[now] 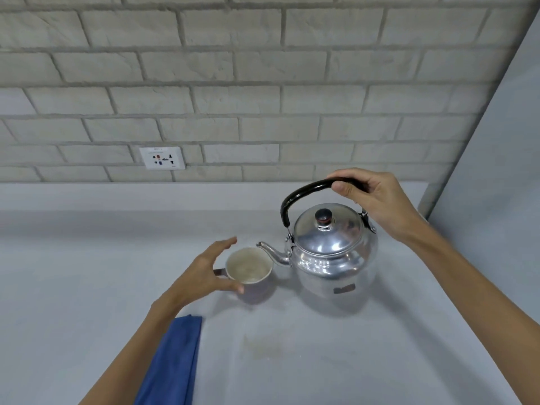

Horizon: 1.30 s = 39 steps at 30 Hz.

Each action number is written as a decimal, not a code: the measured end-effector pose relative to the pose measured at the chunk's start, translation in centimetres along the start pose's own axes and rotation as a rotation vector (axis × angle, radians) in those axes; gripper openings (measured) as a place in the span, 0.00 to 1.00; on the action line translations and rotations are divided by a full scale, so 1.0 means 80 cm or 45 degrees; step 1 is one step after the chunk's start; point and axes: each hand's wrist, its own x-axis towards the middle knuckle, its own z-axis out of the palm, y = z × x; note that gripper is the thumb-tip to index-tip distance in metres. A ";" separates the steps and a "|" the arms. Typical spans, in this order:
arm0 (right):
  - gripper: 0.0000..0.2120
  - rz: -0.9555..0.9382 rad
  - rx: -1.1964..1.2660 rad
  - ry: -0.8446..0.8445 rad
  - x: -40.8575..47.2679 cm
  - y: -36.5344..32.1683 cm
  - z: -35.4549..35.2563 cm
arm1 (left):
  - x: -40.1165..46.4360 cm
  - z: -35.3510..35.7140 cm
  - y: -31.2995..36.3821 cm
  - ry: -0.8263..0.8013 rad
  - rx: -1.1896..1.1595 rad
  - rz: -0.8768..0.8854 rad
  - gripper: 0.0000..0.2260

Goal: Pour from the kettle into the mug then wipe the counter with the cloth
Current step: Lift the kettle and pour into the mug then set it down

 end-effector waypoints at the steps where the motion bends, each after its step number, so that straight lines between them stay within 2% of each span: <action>1: 0.11 0.018 0.004 -0.007 -0.002 0.002 0.003 | -0.002 0.003 -0.010 -0.012 -0.018 -0.014 0.47; 4: 0.12 0.055 -0.007 -0.038 -0.007 0.004 0.012 | -0.004 0.010 -0.026 -0.039 -0.116 -0.046 0.49; 10: 0.08 0.067 -0.117 -0.104 -0.007 0.007 0.020 | -0.002 0.020 -0.035 0.022 -0.141 -0.029 0.43; 17: 0.09 0.104 -0.175 -0.137 0.001 0.006 0.021 | 0.000 0.019 -0.036 0.052 -0.123 0.001 0.36; 24: 0.13 0.089 -0.205 -0.170 0.010 -0.002 0.015 | 0.000 0.019 -0.034 0.063 -0.135 -0.003 0.35; 39: 0.11 0.071 -0.258 -0.193 0.019 -0.007 0.003 | 0.000 0.020 -0.033 0.054 -0.142 0.029 0.35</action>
